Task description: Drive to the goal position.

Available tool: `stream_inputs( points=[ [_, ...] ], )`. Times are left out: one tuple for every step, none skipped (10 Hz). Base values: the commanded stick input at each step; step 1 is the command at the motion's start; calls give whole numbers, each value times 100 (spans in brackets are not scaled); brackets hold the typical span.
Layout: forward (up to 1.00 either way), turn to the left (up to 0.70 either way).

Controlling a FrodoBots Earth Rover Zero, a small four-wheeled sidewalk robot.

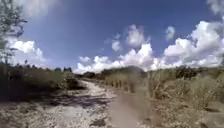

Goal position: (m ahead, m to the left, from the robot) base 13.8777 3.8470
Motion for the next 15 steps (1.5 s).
stream_inputs(
  points=[
    [60,0],
    [60,0],
    [60,0],
    [60,0],
    [60,0],
    [60,0],
    [60,0],
    [60,0],
    [60,0],
    [60,0],
    [60,0],
    [60,0],
    [60,0],
    [60,0],
    [60,0]
  ],
)
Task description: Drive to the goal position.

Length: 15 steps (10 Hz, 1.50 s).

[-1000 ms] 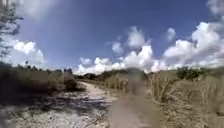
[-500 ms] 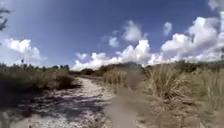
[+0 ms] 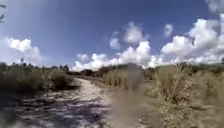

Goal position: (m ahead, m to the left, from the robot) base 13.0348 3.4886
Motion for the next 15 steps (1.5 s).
stream_inputs(
  points=[
    [60,0],
    [60,0],
    [60,0],
    [60,0],
    [60,0],
    [60,0],
    [60,0],
    [60,0],
    [60,0],
    [60,0],
    [60,0],
    [60,0],
    [60,0],
    [60,0],
    [60,0]
  ],
)
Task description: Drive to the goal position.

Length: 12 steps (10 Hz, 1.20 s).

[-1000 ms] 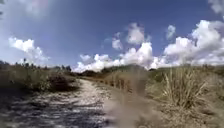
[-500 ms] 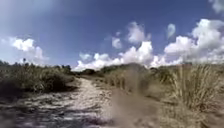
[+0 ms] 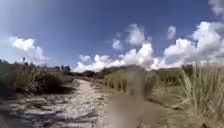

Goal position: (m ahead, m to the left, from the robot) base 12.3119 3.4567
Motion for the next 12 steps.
stream_inputs(
  points=[
    [60,0],
    [60,0],
    [60,0],
    [60,12],
    [60,15],
    [60,15],
    [60,15],
    [60,15],
    [60,15],
    [60,15],
    [60,15],
    [60,15]
  ],
)
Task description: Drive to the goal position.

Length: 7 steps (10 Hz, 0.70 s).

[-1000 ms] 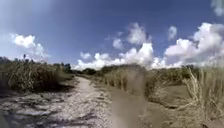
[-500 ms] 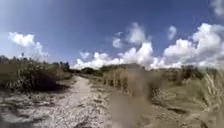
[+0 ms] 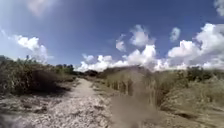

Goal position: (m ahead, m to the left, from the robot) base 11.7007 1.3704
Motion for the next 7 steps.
stream_inputs(
  points=[
    [60,15],
    [60,15],
    [60,15],
    [60,15],
    [60,15],
    [60,15],
    [60,15]
  ],
)
